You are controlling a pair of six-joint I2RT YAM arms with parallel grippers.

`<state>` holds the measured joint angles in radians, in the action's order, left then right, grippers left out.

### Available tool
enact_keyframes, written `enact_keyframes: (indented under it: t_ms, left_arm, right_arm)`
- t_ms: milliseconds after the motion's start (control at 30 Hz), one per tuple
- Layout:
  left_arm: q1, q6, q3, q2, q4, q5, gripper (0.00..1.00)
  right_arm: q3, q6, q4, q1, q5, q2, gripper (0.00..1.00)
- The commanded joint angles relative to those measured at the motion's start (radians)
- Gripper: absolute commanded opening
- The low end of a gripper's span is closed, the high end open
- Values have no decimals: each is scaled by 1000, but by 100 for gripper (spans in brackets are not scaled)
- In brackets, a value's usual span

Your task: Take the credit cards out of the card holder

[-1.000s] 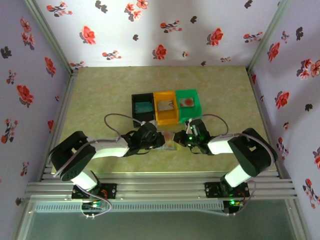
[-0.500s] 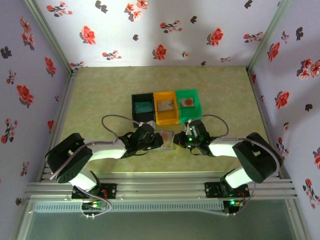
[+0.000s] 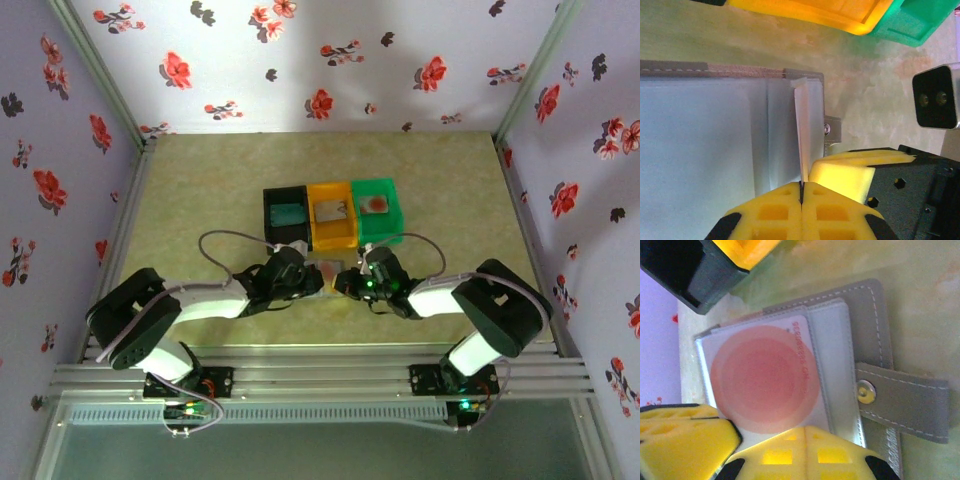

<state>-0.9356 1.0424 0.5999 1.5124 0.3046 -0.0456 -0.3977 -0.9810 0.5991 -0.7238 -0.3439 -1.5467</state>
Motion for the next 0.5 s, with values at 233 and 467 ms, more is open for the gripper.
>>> enact_keyframes:
  t_ms: [233, 467]
  left_arm:
    - [0, 14, -7, 26, 57, -33, 0]
    - [3, 18, -18, 16, 62, -30, 0]
  right_arm:
    - [-51, -6, 2, -62, 128, 62, 7]
    - [-5, -65, 107, -68, 161, -59, 4]
